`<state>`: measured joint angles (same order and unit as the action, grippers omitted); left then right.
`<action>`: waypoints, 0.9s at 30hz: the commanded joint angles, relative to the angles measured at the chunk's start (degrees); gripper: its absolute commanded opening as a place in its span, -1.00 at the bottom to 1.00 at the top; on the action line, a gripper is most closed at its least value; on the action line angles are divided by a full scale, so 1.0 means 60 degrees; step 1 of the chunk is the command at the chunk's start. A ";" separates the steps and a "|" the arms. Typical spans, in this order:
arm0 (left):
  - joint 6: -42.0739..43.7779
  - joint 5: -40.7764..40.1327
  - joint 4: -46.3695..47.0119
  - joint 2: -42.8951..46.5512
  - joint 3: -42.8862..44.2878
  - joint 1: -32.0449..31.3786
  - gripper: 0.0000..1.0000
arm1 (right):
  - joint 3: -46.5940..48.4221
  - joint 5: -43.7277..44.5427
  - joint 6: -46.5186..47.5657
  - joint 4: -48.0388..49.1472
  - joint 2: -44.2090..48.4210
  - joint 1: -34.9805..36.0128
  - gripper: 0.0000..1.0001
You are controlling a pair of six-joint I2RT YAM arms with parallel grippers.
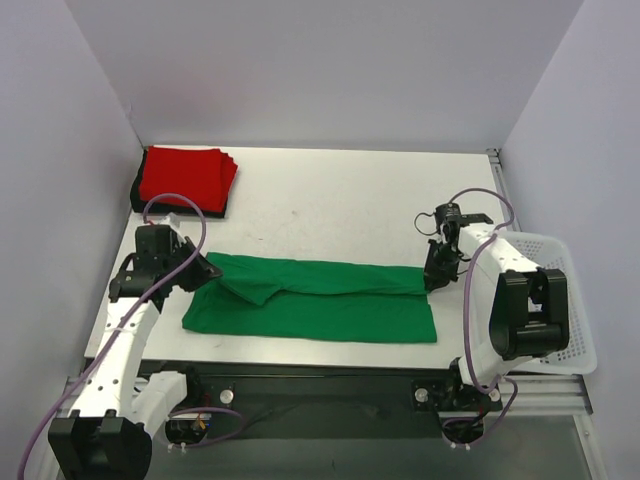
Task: Fold and stack the t-shirts
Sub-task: Fold the other side of the tshirt into a rectangle
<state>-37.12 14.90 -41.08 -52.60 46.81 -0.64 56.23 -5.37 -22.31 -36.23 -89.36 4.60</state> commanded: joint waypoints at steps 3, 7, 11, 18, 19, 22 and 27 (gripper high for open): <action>-0.0053 0.0198 0.0254 -0.0036 -0.0505 0.0064 -1.00 | -0.0172 0.0484 -0.0193 -0.0451 0.0449 0.0229 -0.27; 0.0079 0.0110 0.0620 -0.0403 -0.0813 0.0049 -1.00 | -0.0128 0.0835 -0.0369 -0.0525 0.1020 0.0682 0.01; 0.0225 0.0256 0.1089 -0.0915 -0.0960 0.0063 -1.00 | 0.0032 0.0865 -0.0691 -0.0466 0.1592 0.1633 0.01; 0.0679 0.0579 0.1836 -0.2203 -0.0931 0.0633 -1.00 | 0.0822 -0.0129 -0.1305 0.0922 0.1126 0.4269 -0.31; 0.0810 0.0579 0.1909 -0.2278 -0.0887 0.0707 -1.00 | 0.0984 -0.0334 -0.1365 0.1085 0.0747 0.4794 -0.37; 0.1059 0.0579 0.2144 -0.2600 -0.0843 0.1102 -1.00 | 0.1862 -0.0614 -0.1599 0.1626 -0.0291 0.6010 -0.40; 0.1455 0.1047 0.2626 -0.3391 -0.0814 0.1659 -1.00 | 0.3575 -0.1361 -0.1893 0.2229 -0.2022 0.7419 -0.34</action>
<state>-31.31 18.44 -30.04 -70.87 40.73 7.77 73.01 -9.96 -31.62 -25.12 -97.84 45.15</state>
